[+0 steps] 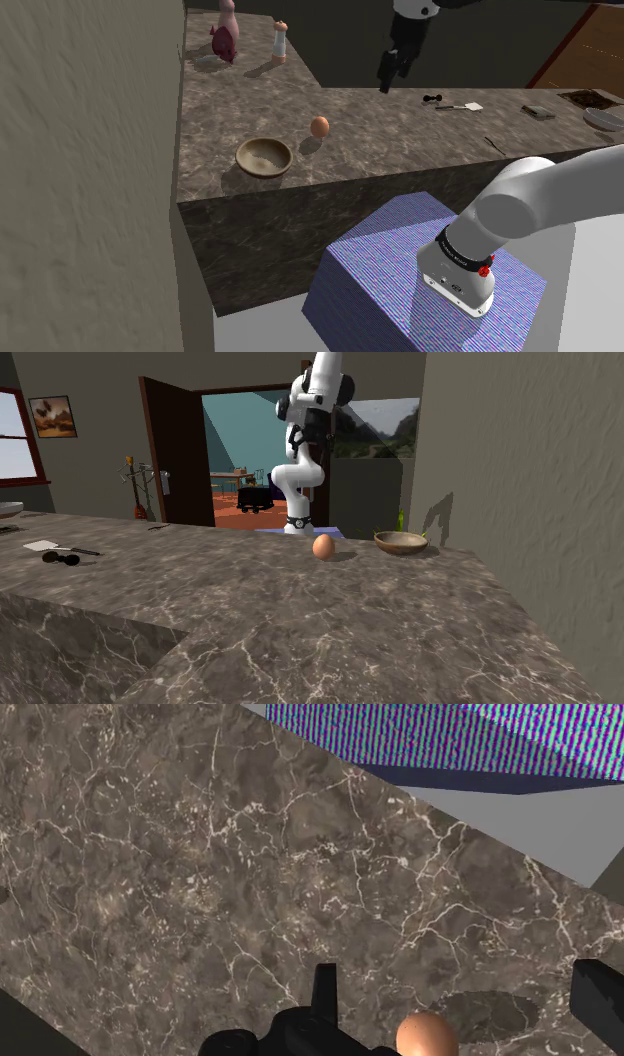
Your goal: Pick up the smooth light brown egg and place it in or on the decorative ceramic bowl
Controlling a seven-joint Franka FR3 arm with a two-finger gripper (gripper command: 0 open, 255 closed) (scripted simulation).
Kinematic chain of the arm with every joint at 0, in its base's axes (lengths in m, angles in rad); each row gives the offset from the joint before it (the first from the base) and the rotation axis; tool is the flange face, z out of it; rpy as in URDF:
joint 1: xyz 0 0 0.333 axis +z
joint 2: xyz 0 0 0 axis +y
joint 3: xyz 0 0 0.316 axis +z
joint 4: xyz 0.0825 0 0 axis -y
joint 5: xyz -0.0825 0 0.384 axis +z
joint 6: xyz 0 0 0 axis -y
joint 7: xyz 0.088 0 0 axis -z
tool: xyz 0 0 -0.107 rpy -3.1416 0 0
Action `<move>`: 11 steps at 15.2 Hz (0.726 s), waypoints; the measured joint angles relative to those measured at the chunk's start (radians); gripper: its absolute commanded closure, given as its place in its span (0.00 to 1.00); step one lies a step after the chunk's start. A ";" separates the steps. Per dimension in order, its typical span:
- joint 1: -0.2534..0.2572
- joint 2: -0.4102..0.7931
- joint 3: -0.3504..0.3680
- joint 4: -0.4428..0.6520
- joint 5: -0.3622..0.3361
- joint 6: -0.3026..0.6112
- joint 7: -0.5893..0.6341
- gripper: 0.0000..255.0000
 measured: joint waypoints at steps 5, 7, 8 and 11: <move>-0.017 0.170 0.059 0.024 -0.039 0.123 0.104 0.00; -0.025 0.240 0.080 0.044 -0.062 0.161 0.147 0.00; -0.028 0.274 0.091 0.053 -0.075 0.180 0.170 0.00; -0.038 0.377 0.116 0.087 -0.121 0.227 0.237 0.00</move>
